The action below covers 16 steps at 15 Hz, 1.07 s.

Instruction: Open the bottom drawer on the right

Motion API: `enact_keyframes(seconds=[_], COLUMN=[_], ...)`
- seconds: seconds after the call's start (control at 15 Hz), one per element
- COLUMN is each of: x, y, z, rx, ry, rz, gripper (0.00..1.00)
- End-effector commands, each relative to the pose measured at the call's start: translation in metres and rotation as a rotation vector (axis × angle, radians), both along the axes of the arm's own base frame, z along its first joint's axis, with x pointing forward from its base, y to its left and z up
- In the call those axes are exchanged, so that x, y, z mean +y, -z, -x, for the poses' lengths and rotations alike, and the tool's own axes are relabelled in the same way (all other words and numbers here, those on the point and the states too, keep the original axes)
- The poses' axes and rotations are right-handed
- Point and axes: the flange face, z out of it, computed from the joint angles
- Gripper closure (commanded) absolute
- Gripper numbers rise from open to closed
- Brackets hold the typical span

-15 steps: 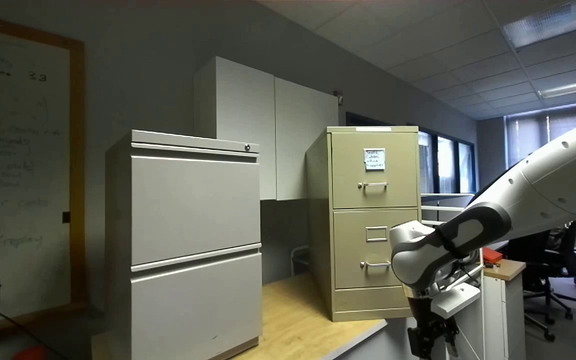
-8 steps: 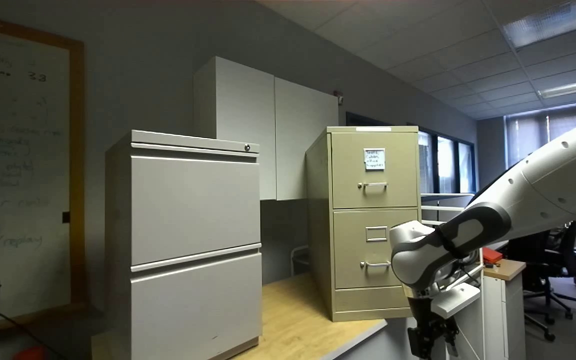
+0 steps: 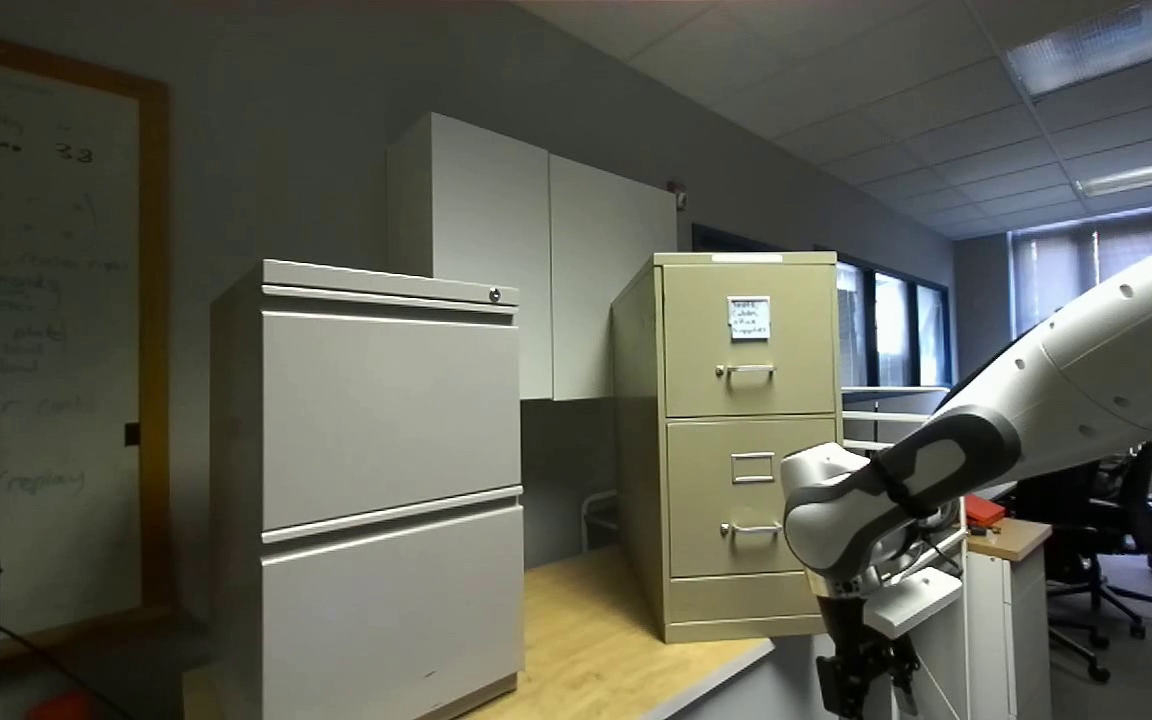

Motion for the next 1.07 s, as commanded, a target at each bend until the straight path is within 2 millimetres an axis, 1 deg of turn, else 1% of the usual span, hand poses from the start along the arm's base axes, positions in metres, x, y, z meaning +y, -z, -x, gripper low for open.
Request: enact_keyframes(seconds=[0.0, 0.27, 0.53, 0.73, 1.0], x=[-0.01, -0.025, -0.046, -0.07, -0.108], y=[-0.016, -0.04, -0.071, -0.09, -0.107], z=[-0.012, -0.032, -0.053, -0.068, -0.086], rx=[-0.071, -0.224, -0.44, -0.59, -0.769], ry=[0.019, 0.057, 0.111, 0.167, 0.255], rz=[-0.006, -0.026, -0.036, -0.078, -0.161], gripper=[0.0, 0.0, 0.0, 0.0, 0.0])
